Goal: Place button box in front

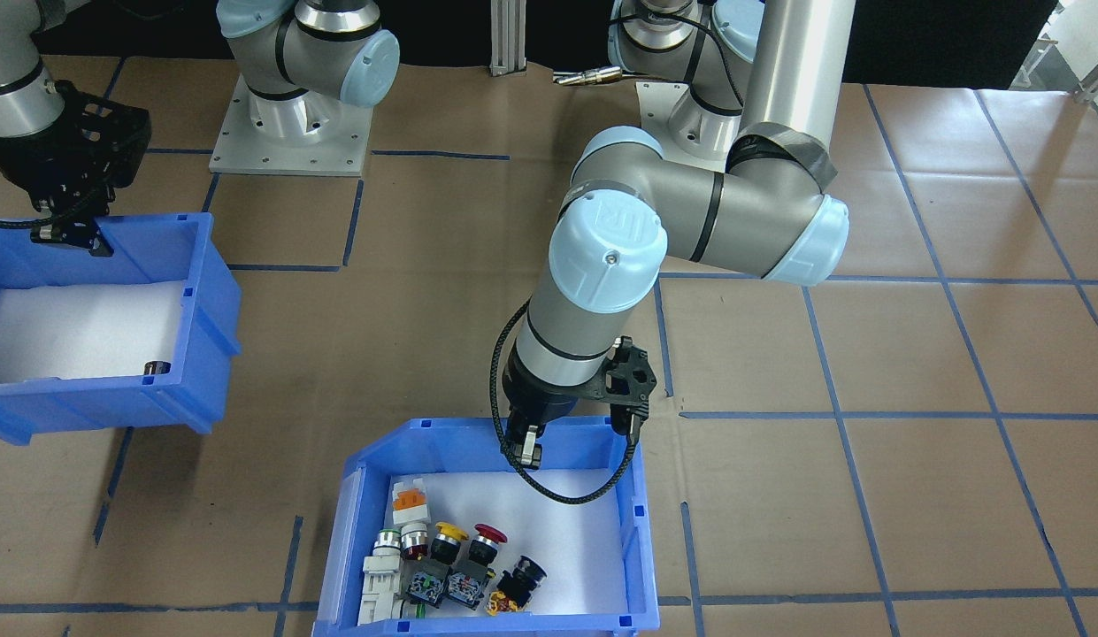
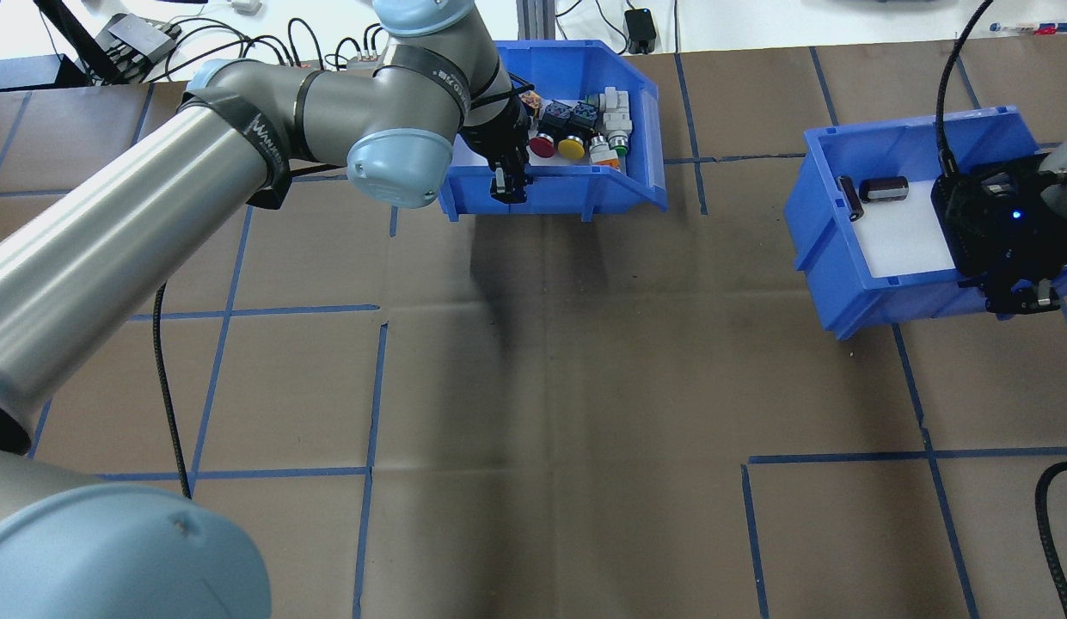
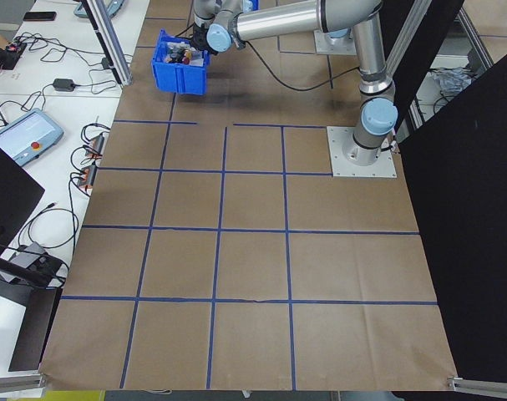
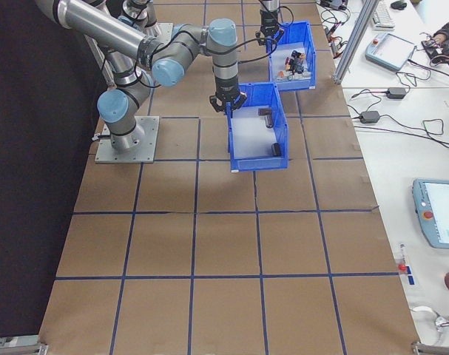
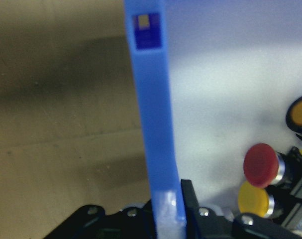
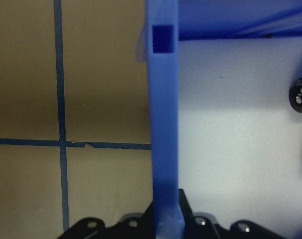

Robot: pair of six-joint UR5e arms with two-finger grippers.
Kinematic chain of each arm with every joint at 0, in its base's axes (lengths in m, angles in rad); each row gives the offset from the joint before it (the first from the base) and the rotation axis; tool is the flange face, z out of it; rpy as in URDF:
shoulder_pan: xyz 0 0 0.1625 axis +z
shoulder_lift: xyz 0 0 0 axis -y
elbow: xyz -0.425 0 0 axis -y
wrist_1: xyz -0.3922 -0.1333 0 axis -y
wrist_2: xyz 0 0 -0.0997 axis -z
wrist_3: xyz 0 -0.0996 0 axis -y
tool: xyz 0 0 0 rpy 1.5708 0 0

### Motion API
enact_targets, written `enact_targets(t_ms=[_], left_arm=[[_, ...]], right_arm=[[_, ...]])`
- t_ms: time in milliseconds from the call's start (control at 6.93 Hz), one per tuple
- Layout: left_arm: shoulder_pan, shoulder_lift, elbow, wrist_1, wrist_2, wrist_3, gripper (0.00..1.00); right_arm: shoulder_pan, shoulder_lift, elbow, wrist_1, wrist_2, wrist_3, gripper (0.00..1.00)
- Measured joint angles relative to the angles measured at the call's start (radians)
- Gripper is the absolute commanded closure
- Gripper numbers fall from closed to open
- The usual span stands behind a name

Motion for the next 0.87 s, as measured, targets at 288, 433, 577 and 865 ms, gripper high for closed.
enact_targets(t_ms=[288, 433, 577, 865], left_arm=[[-0.023, -0.047, 0.026, 0.011, -0.007, -0.028, 0.71], [-0.026, -0.054, 0.032, 0.016, -0.022, -0.054, 0.42], [-0.027, -0.059, 0.043, 0.021, -0.028, -0.089, 0.2], [-0.026, -0.051, 0.074, 0.013, -0.027, -0.118, 0.13]], right_arm=[[0.0, 0.0, 0.0, 0.001, 0.0, -0.002, 0.97], [0.0, 0.0, 0.0, 0.001, -0.001, -0.002, 0.97], [0.0, 0.0, 0.001, 0.003, -0.001, -0.002, 0.97], [0.0, 0.0, 0.002, 0.007, 0.0, -0.001, 0.97]])
